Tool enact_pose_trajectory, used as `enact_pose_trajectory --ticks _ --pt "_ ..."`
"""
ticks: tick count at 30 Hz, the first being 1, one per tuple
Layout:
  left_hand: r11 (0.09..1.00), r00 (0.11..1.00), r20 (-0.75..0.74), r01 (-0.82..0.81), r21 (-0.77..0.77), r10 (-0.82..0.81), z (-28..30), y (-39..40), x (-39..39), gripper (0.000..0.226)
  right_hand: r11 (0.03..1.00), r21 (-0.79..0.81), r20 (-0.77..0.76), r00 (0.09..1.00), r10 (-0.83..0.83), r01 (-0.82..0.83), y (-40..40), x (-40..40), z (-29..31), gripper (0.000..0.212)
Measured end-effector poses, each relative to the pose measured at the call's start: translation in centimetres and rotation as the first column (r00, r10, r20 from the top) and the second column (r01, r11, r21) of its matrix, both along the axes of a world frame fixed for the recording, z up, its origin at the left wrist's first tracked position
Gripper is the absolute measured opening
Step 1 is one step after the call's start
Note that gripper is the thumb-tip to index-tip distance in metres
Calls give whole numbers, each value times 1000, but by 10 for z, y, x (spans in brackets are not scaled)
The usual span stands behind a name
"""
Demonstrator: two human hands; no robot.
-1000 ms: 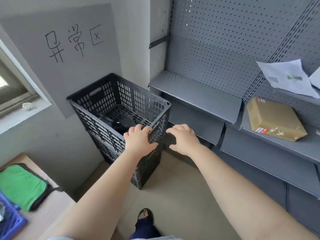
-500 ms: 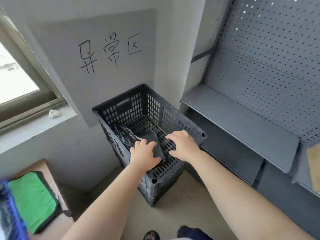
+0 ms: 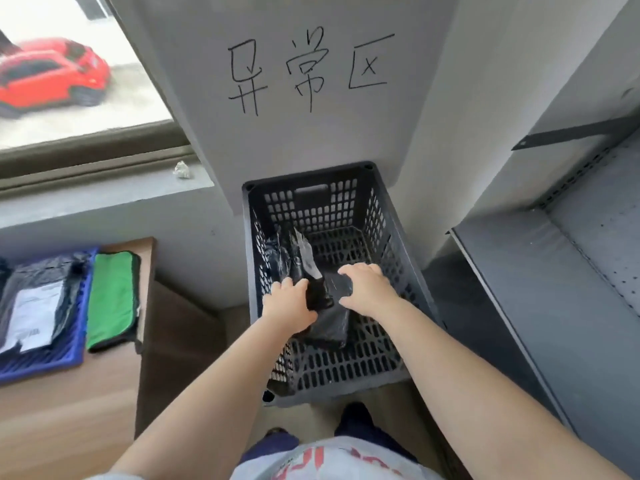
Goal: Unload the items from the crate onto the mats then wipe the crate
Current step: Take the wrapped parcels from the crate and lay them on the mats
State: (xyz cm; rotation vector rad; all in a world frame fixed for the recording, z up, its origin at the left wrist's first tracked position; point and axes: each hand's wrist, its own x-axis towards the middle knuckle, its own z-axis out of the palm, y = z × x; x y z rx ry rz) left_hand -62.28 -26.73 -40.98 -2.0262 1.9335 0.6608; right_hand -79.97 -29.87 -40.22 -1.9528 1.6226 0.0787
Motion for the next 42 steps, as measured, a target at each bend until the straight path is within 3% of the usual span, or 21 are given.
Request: enact_pose_trajectory --ticks 7,13,21,27,31,36,39,42 --pt "955 959 -62 -268 130 277 -21 6 -3 85 982 188 123 992 11 -34 -19 21 -41 63" --pt "914 905 -142 -387 118 401 -42 -32 -2 89 960 277 133 988 -76 36 -31 31 -68 54" --pt "778 754 -199 -590 216 626 -77 -110 3 96 935 318 133 969 -207 157 -57 22 -79 45" --pt "657 645 -142 -708 261 751 -92 -138 -5 94 919 353 127 963 -236 179 -66 22 -81 42" --pt "630 623 -112 -742 229 774 -105 -148 -2 72 911 354 138 951 -275 212 -68 23 -83 42" --pt "751 749 -75 -646 136 658 -110 -143 -9 56 900 374 130 949 -288 222 -68 20 -84 42" --pt "739 731 -104 -665 110 674 -107 -140 -7 51 895 380 138 942 -305 234 -69 18 -83 42" --pt "674 648 -198 -728 124 736 -98 -139 0 51 895 369 161 931 -327 250 -72 16 -78 42"
